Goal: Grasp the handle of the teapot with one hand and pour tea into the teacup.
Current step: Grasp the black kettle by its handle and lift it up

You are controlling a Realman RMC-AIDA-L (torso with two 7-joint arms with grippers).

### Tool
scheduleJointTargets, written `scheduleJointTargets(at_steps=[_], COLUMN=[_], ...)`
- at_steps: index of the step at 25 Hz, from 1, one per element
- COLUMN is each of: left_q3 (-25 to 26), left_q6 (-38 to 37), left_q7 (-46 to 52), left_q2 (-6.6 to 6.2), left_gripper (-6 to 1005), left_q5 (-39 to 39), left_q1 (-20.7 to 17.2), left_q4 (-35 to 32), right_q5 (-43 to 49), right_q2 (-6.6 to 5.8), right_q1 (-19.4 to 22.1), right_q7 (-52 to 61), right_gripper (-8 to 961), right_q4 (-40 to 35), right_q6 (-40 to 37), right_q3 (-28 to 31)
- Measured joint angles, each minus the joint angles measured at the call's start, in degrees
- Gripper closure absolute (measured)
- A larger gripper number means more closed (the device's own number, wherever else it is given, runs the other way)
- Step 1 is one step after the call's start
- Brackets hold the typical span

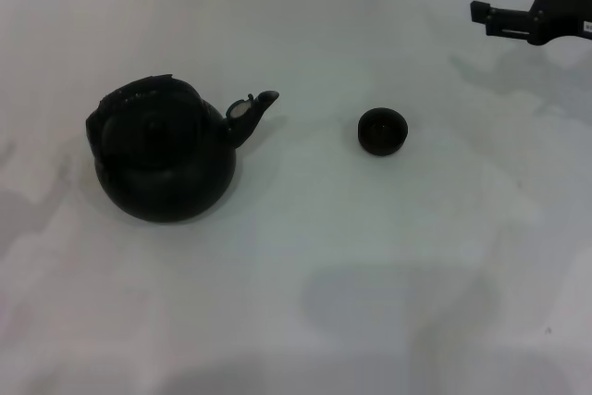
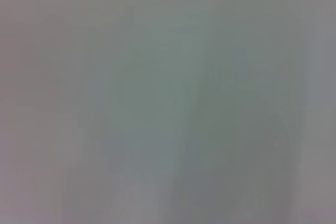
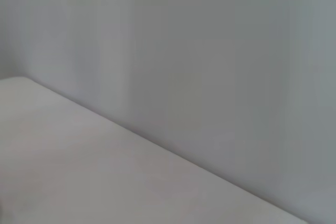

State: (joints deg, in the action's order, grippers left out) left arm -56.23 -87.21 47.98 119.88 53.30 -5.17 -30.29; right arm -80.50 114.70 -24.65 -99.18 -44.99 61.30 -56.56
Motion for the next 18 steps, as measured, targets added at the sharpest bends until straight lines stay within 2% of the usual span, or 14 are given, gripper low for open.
scheduleJointTargets(at_steps=[5, 8, 12, 18], left_q3=[-11.9, -17.2, -21.5, -25.3], left_q6=[7.3, 12.6, 17.4, 21.2], left_q7=[5.2, 7.8, 12.1, 14.6], left_q2=[-0.25, -0.26, -0.39, -0.44], left_gripper=[167, 167, 167, 167], left_q5=[-3.3, -3.5, -4.0, -4.0], left_q1=[-7.7, -11.0, -12.5, -12.2], left_q4=[-13.8, -20.9, -25.2, -26.7], right_q5=[0.0, 0.0, 0.0, -0.1], right_q2=[-0.13, 0.06, 0.22, 0.17], right_q1=[-0.3, -0.3, -0.2, 0.0], right_q7=[-1.3, -1.9, -2.7, -3.1], right_gripper=[82, 82, 83, 83], right_q4=[1.9, 2.2, 3.2, 3.7], right_q6=[-1.8, -2.6, -2.8, -2.9], right_q3=[0.1, 0.1, 0.1, 0.1])
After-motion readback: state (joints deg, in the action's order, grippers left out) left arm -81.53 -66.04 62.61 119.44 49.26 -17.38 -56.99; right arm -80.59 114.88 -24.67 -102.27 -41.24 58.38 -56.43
